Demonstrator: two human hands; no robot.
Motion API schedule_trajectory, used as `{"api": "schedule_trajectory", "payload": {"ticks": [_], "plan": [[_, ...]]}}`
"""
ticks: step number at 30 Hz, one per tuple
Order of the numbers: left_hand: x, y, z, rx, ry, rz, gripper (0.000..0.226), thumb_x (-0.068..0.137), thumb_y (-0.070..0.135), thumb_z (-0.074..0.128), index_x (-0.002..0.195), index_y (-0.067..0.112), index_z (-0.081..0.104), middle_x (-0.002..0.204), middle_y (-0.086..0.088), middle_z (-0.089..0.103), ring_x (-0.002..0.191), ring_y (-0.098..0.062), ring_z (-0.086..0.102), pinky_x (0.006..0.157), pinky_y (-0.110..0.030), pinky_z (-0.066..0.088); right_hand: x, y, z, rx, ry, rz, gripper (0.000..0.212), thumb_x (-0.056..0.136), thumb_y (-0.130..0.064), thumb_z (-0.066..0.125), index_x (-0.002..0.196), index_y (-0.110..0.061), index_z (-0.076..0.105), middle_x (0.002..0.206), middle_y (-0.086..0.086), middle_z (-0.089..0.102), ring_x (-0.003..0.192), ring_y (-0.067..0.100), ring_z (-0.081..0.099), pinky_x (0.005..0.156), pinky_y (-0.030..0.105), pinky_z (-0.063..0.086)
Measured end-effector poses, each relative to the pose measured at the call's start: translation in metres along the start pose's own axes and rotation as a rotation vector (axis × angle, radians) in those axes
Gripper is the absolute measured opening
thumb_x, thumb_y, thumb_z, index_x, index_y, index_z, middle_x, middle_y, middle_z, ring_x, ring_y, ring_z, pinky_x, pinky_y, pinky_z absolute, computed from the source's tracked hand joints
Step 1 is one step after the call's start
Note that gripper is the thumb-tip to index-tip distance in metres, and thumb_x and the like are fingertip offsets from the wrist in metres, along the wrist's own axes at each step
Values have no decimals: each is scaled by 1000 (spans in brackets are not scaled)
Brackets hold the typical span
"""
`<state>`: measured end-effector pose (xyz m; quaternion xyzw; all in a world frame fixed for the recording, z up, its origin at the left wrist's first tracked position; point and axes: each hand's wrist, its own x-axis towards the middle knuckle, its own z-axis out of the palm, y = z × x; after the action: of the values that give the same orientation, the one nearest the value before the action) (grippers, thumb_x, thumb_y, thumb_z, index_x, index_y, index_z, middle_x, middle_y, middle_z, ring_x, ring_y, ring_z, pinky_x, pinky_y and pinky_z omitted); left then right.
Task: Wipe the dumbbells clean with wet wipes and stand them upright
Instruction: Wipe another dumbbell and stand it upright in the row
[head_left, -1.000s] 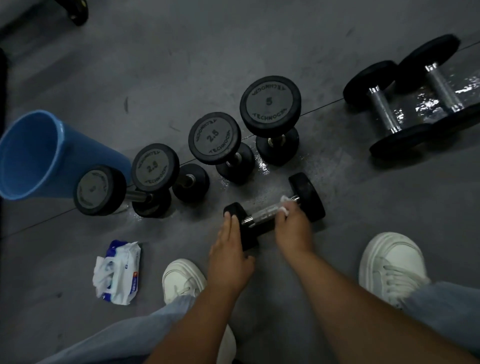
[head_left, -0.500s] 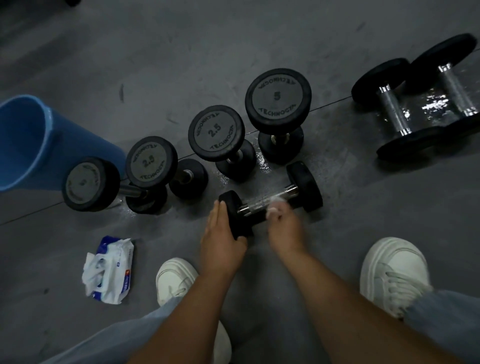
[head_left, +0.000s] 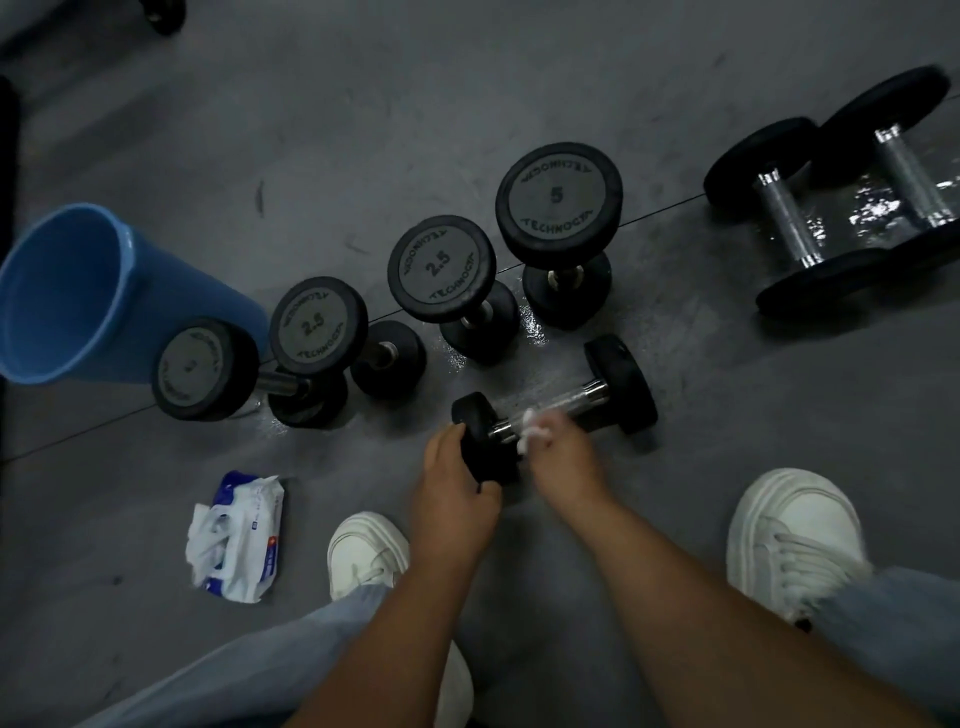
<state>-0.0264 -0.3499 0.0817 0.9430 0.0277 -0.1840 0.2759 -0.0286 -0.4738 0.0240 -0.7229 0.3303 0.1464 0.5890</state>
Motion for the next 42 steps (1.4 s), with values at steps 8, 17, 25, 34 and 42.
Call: {"api": "schedule_trajectory", "payload": {"ticks": [8, 17, 25, 34, 42], "plan": [[-23, 5, -3, 49, -117, -5, 81, 81, 14, 69, 152, 19, 30, 140, 1, 33, 117, -20, 54, 91, -22, 41, -10, -7, -10, -39, 89, 25, 7, 93, -16, 54, 94, -19, 60, 93, 9, 68, 87, 26, 65, 69, 29, 48], [-39, 4, -4, -30, -170, -74, 89, 78, 12, 65, 154, 29, 22, 128, 0, 37, 103, -24, 64, 87, -36, 53, -32, -2, -18, -88, -87, 48, 13, 91, -13, 57, 82, -21, 60, 84, 8, 65, 72, 21, 64, 66, 31, 52], [-32, 2, 4, 35, -229, -120, 88, 81, 19, 66, 155, 23, 19, 127, -3, 32, 103, -26, 58, 94, -34, 48, -27, -1, -25, -216, -58, 59, 7, 91, -26, 59, 97, -22, 61, 93, 10, 69, 83, 27, 67, 77, 37, 56], [-28, -6, 16, -173, 28, -189, 48, 83, 16, 65, 128, 20, 49, 127, -2, 60, 104, -21, 63, 88, -34, 50, -17, -9, -27, -456, 2, -67, 11, 94, -28, 54, 96, -19, 58, 90, 5, 62, 86, 25, 58, 67, 25, 38], [-17, -18, 14, -252, 53, -323, 47, 90, 49, 63, 128, 23, 56, 90, 9, 65, 86, -15, 64, 80, -33, 51, -35, 8, -15, -511, -66, -153, 22, 98, -22, 46, 108, -16, 64, 109, 9, 67, 104, 28, 61, 79, 25, 41]]}}
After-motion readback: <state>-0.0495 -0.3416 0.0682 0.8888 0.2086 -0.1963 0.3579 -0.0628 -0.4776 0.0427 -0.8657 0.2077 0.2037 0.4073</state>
